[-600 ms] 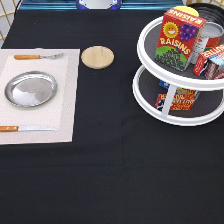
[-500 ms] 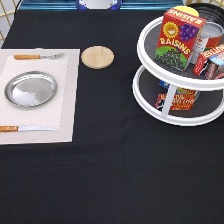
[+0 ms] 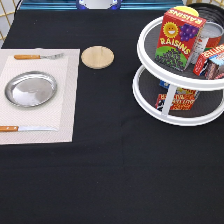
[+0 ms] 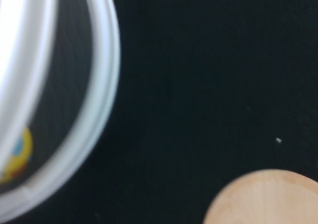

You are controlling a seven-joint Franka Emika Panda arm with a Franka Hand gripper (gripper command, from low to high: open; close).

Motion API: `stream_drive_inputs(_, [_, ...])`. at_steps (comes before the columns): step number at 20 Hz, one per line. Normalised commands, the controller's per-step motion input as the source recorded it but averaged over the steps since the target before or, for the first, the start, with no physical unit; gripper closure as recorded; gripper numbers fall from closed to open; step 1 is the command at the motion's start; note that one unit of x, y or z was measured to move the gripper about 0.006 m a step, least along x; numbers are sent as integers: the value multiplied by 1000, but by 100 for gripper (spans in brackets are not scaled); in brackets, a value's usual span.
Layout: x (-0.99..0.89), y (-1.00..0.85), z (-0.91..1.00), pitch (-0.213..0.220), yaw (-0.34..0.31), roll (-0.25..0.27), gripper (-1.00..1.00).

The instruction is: Pick up the bowl from the lazy Susan and put bowl on the plate

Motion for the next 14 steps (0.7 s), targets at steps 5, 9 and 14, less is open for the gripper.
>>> stream_drive_inputs(5, [771, 225, 305, 3, -17, 211, -100])
stream_drive_inputs(9, [753, 227, 216, 0, -6, 230, -100])
stream_drive_inputs(14, [728, 185, 95, 0, 0, 246, -100])
